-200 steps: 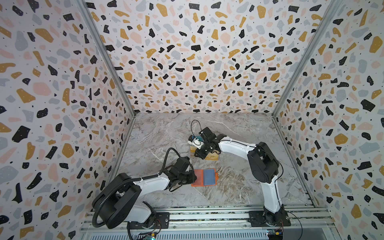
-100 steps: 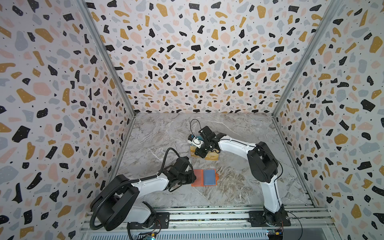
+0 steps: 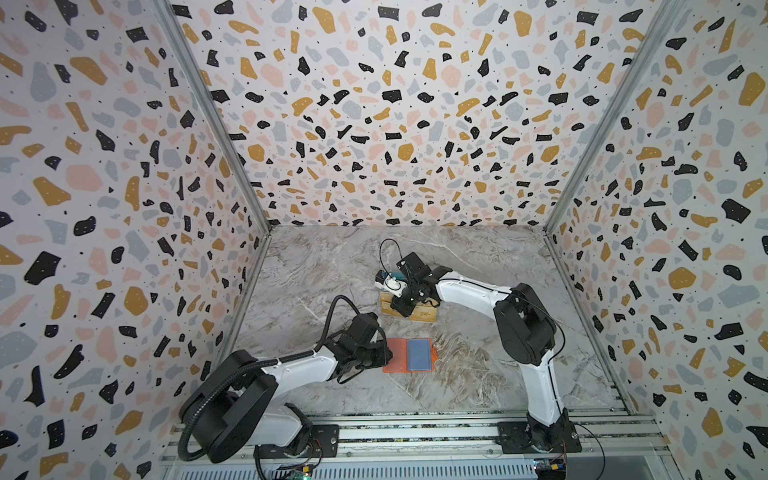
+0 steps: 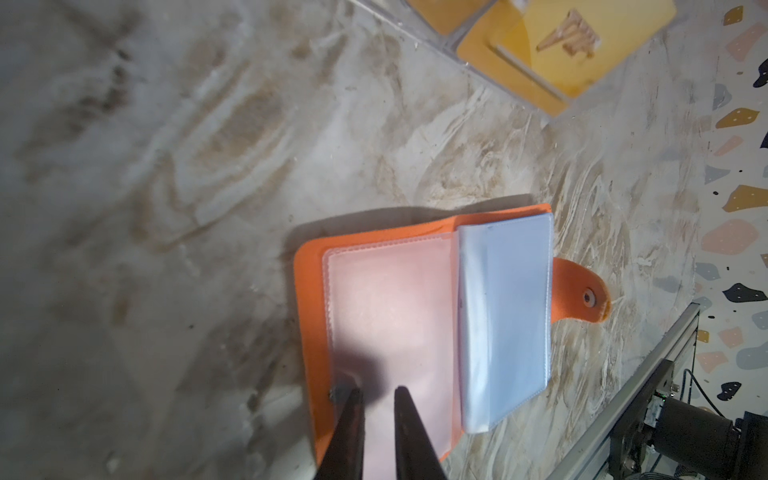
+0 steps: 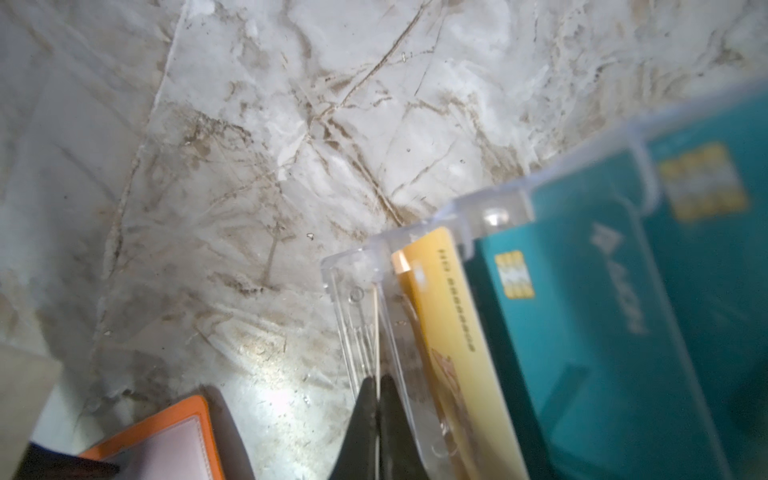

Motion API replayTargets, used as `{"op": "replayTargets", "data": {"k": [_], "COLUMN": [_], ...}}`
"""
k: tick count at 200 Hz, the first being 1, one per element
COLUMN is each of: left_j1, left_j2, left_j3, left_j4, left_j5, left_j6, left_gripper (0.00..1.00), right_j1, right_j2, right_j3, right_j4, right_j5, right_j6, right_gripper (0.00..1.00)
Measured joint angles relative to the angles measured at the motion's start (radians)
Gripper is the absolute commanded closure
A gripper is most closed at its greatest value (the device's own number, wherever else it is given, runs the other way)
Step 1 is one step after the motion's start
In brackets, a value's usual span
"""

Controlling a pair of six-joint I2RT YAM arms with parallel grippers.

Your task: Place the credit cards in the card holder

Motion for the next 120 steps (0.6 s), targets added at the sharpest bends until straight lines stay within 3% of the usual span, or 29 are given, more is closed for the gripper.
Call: {"op": "replayTargets", "data": {"k": [59, 120], "left_j1": [0.000, 0.000], "left_j2": [0.006, 0.009], "left_j3": [-0.001, -0.001], "left_j4": [-0.004, -0.005], "left_j5": [0.000, 0.000], "left_j6": [0.002, 0.002], "left_gripper": [0.83, 0.83], "right_j1": [0.002, -0.013], "right_j2": [-0.019, -0.150], "right_j3": [-0.001, -0.023], "right_j4": [0.008, 0.073], "right_j5": [0.012, -0.026], "right_j6": [-0.023, 0.014], "right_gripper": [1.00, 1.00]}}
